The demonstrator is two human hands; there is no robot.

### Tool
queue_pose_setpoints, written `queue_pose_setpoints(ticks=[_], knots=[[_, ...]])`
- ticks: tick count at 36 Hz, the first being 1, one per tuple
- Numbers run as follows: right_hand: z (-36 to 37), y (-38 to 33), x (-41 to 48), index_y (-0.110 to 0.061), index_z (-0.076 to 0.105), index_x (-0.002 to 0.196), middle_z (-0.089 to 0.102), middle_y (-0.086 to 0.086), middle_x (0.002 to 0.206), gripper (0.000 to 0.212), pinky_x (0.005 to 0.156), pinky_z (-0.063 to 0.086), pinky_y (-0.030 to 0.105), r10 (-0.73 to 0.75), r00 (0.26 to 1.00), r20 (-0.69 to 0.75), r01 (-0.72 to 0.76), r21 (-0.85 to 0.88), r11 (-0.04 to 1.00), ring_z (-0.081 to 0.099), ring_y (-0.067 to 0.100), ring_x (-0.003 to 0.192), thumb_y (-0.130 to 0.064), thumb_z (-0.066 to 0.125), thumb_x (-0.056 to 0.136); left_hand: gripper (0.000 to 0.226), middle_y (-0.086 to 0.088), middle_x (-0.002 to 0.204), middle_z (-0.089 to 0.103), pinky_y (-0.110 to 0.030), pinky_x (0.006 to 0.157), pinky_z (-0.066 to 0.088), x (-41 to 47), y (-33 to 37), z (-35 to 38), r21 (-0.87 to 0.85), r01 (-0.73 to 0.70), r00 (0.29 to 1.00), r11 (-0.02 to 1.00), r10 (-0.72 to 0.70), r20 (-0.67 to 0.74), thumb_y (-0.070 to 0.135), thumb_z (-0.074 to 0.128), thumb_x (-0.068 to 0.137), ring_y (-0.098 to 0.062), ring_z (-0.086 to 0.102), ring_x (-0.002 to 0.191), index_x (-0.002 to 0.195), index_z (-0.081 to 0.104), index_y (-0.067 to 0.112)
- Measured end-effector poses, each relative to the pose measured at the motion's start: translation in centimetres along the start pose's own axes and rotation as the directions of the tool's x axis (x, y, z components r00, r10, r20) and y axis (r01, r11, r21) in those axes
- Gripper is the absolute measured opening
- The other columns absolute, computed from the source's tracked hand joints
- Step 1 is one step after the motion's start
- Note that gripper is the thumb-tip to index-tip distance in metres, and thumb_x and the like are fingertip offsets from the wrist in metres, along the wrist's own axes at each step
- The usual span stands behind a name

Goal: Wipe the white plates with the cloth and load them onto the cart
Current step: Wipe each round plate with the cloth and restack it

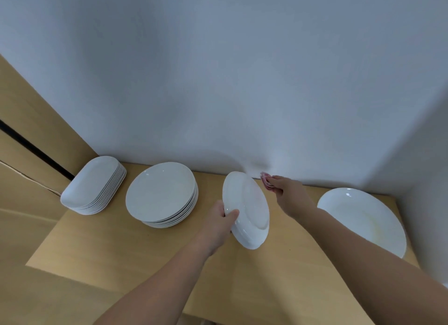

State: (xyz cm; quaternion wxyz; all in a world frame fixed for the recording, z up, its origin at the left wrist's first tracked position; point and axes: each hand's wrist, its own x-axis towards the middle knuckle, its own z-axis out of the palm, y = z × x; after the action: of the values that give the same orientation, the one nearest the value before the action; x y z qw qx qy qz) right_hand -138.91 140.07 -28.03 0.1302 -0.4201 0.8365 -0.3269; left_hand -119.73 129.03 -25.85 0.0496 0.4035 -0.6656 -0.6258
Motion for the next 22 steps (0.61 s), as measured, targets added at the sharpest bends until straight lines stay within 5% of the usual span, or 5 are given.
queue_pose_setpoints(ticks=[4,9,14,18,22], knots=[[-2.0,-0.9,-0.8,-0.017,0.065,0.124,0.066,-0.007,0.123,0.041,0.086,0.046,0.015,-0.015,0.998,-0.066,0.017,0.040,0.999,0.062,0.016,0.108,0.003,0.047,0.093,0.018,-0.005,0.113,0.063,-0.051,0.092,0.053,-0.4,0.9,-0.6,0.083,-0.065,0.998,0.994,0.065,-0.003,0.021,0.054,0.097,-0.025,0.061,0.107,0.114,0.053,0.017],[-4.0,-2.5,-1.3,-0.013,0.062,0.128,0.056,-0.006,0.136,0.041,0.093,0.024,-0.006,-0.064,0.994,-0.089,0.070,0.058,0.996,0.052,0.009,0.122,0.004,0.048,0.094,0.014,0.000,0.107,0.064,-0.047,0.089,0.053,-1.1,3.4,-2.1,0.210,-0.215,0.974,0.954,0.226,-0.028,0.023,0.057,0.094,-0.021,0.061,0.102,0.109,0.056,0.023],[-5.5,-4.2,-1.7,-0.012,0.064,0.126,0.056,-0.004,0.137,0.040,0.105,0.041,0.028,-0.171,0.978,-0.118,0.181,0.072,0.981,0.055,0.015,0.124,0.006,0.048,0.094,0.018,0.005,0.097,0.066,-0.033,0.075,0.051,-2.4,6.0,-4.2,0.377,-0.348,0.920,0.858,0.391,-0.040,0.022,0.056,0.093,-0.017,0.062,0.089,0.109,0.059,0.029],[-6.2,-5.4,-1.8,-0.012,0.065,0.124,0.058,-0.004,0.135,0.039,0.104,0.043,0.031,-0.241,0.960,-0.143,0.248,0.038,0.968,0.056,0.017,0.123,0.007,0.050,0.093,0.019,-0.001,0.093,0.064,-0.039,0.076,0.050,-3.2,6.6,-6.4,0.613,-0.373,0.869,0.696,0.494,-0.032,0.026,0.052,0.096,-0.022,0.060,0.085,0.114,0.057,0.022],[-6.6,-6.9,-1.8,-0.012,0.065,0.124,0.056,-0.002,0.137,0.040,0.106,0.043,0.037,-0.292,0.947,-0.135,0.297,0.020,0.955,0.054,0.018,0.126,0.008,0.050,0.093,0.006,0.002,0.067,0.053,-0.028,0.052,0.034,-3.4,5.7,-8.3,0.782,-0.355,0.800,0.513,0.599,-0.030,0.025,0.052,0.095,-0.016,0.049,0.062,0.096,0.050,0.019]])
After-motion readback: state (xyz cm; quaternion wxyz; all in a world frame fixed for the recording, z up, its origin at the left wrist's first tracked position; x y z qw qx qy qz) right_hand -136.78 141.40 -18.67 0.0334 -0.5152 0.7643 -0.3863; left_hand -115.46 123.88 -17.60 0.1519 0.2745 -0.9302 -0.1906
